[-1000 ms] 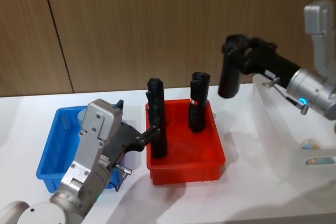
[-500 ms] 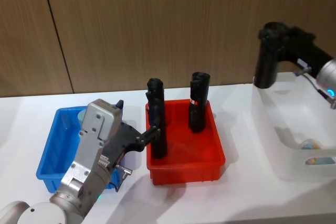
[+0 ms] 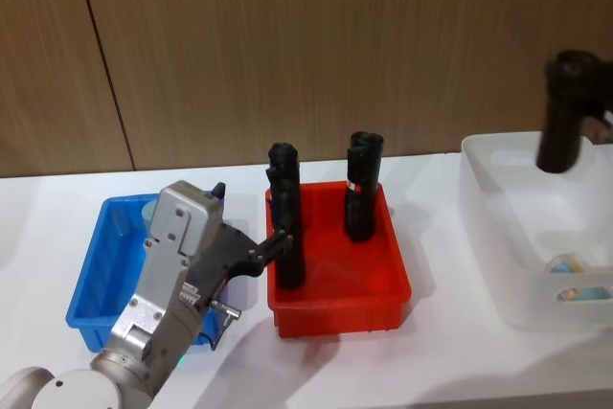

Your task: Pick the cotton swabs from the blue box and place them into the white box.

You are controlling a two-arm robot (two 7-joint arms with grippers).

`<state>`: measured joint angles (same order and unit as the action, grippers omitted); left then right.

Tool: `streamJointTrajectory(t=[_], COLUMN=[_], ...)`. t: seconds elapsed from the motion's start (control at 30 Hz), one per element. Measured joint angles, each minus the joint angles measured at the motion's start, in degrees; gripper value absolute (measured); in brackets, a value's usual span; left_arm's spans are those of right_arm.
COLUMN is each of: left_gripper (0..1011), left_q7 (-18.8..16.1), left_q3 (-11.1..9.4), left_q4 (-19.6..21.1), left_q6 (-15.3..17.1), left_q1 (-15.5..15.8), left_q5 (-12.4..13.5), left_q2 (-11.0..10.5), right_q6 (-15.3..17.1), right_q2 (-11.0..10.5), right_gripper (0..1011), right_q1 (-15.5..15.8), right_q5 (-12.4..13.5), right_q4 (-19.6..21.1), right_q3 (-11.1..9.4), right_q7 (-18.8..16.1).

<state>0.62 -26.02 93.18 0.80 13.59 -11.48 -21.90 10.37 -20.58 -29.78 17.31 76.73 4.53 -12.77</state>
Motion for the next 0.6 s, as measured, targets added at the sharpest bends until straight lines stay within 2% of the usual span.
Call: streamJointTrajectory(t=[0.13, 0.43, 0.6], left_gripper=[1004, 1004, 1004], left_q7=[0.0, 0.0, 0.0], left_q3=[0.0, 0.0, 0.0], left_q4=[0.0, 0.0, 0.0], left_q6=[0.0, 0.0, 0.0], left_q1=[0.0, 0.0, 0.0], left_q5=[0.0, 0.0, 0.0], left_q2=[0.0, 0.0, 0.0], right_q6=[1.8, 4.1, 4.6], right_q2=[-0.8, -1.7, -2.0], right_gripper=[539, 540, 670], right_q1=[0.3, 0.4, 0.3], right_q5=[0.1, 0.7, 0.8], right_q4=[-1.2, -4.9, -6.2], right_q3=[-1.1, -2.5, -2.9], right_q7=[2.2, 4.2, 4.3])
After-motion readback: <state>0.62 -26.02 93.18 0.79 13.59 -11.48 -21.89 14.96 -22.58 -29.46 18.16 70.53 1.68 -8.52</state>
